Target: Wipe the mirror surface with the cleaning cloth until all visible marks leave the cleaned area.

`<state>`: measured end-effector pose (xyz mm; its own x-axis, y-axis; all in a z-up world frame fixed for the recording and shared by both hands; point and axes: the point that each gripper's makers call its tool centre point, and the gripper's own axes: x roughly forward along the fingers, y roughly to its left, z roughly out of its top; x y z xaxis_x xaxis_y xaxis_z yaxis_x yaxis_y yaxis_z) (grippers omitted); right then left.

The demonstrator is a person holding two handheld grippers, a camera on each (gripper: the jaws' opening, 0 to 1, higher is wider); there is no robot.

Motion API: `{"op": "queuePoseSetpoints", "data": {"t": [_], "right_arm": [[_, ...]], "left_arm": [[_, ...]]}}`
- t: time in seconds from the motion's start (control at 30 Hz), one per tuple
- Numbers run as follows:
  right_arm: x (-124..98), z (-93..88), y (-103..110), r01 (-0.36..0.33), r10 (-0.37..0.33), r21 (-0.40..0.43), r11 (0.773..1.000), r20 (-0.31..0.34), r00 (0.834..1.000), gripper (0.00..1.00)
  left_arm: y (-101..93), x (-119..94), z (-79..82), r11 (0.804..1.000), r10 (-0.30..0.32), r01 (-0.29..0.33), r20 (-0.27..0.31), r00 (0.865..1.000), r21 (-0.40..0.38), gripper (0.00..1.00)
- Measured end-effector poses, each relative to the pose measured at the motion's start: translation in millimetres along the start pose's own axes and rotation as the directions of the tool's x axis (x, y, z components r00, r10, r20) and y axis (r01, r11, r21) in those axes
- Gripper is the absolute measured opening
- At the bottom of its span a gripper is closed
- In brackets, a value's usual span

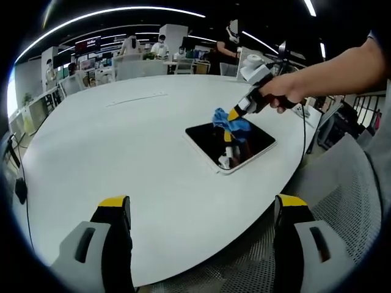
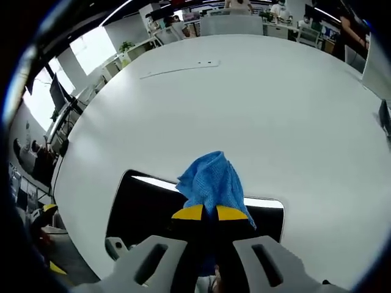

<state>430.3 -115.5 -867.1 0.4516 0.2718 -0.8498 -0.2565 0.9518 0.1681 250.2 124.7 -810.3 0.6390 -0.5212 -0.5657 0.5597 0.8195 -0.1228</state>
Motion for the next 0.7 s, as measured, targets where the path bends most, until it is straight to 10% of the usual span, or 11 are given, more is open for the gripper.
{"op": "queuePoseSetpoints", "data": {"t": [0.7], "right_arm": [[-6,-4.6,-14,0.048,-0.049,0.034,0.998,0.026,0.998,0.00]], "left_arm": [[-2.4,0,1.8,1.000,-0.015,0.015,0.010,1.000,-0.014,0.99]]}}
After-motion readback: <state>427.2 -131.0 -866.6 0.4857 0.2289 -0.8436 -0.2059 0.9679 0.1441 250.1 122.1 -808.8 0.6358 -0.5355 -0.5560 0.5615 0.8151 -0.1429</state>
